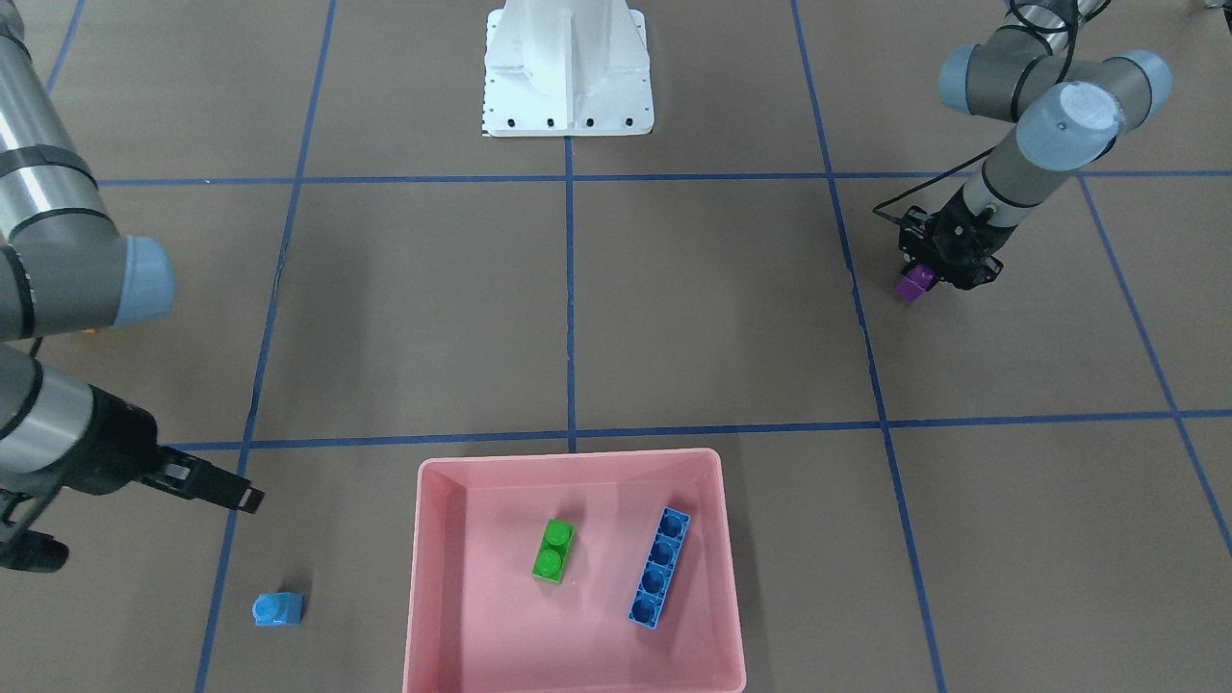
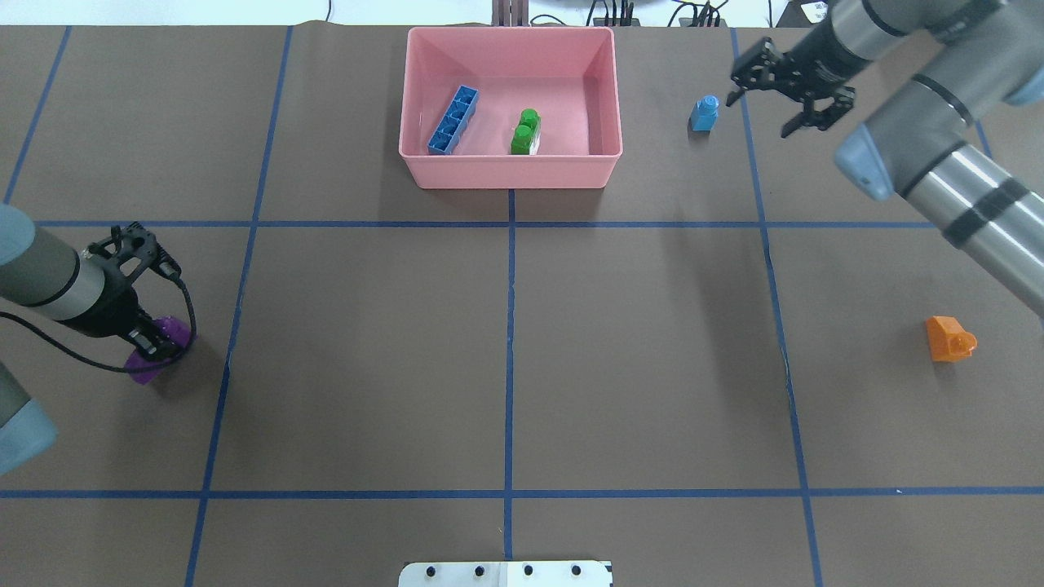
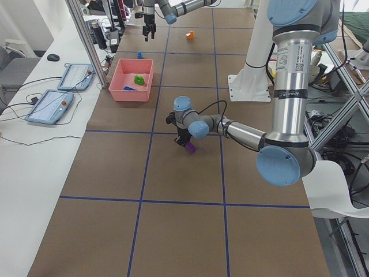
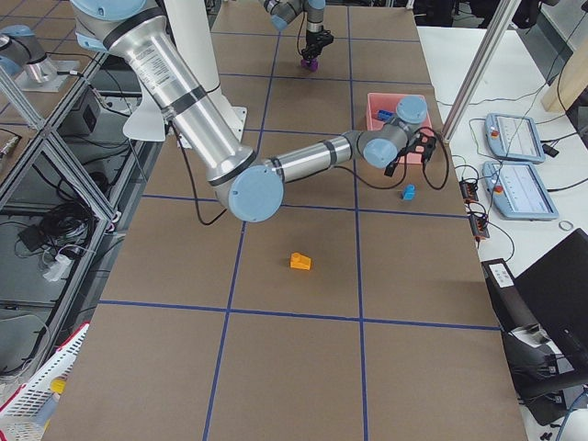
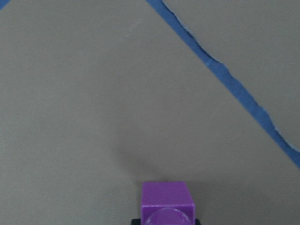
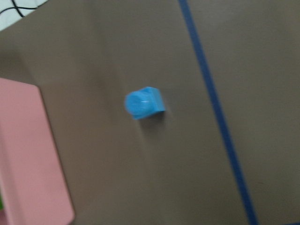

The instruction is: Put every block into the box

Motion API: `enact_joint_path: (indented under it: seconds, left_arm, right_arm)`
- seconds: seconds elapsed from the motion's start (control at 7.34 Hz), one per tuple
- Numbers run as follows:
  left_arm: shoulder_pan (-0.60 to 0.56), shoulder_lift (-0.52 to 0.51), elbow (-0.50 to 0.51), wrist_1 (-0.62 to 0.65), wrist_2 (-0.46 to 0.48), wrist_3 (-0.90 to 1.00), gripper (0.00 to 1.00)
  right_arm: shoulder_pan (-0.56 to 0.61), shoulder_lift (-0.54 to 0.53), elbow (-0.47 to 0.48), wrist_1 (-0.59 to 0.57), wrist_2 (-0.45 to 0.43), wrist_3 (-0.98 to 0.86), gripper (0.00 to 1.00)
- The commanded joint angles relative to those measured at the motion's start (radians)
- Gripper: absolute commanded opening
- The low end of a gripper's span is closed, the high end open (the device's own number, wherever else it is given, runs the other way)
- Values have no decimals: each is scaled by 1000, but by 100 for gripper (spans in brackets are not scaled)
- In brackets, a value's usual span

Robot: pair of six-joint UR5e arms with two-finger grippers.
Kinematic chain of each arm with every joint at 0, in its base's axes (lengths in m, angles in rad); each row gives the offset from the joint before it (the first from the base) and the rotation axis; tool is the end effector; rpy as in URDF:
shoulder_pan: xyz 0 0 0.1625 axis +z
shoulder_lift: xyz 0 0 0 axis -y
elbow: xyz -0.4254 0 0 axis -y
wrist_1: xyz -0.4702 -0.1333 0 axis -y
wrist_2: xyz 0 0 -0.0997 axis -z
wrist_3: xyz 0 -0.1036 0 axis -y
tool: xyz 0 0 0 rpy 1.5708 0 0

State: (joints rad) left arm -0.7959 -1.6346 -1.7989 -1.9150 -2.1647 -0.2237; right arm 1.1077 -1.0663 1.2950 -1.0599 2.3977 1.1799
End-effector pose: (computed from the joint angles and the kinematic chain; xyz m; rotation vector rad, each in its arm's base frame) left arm 0.3720 -0.4876 0.4616 0.2728 0.8158 0.7063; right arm -0.2994 -0.7274 0.4129 -0.1029 -1.0477 0.3444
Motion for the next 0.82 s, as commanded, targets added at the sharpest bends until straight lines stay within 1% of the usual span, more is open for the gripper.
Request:
enact_joint_path:
  seconds: [0.0,0.14,0.27,0.41,0.54,0.68]
  left_arm:
    - [-87,-261,-19,292,-41,-6,0]
    - [-124,-392,16,383,-43,-60,0]
    - [-125,-519,109,384,-38,-163,0]
    - [-129,-641,210,383,-37,-211,0]
    - [-134,-741,311,378,-34,-261,0]
    - [-140,-828,425,328,-30,-313,0]
  right_arm:
    - [18,-265,132,3,9,-179,100]
    - [24,-338,163,1,8,-234,100]
    - [21,-404,194,1,8,-293,100]
    - [12,-459,201,1,-3,-371,100]
    - [-32,-496,202,1,-55,-394,100]
    - [-70,-520,202,1,-83,-395,100]
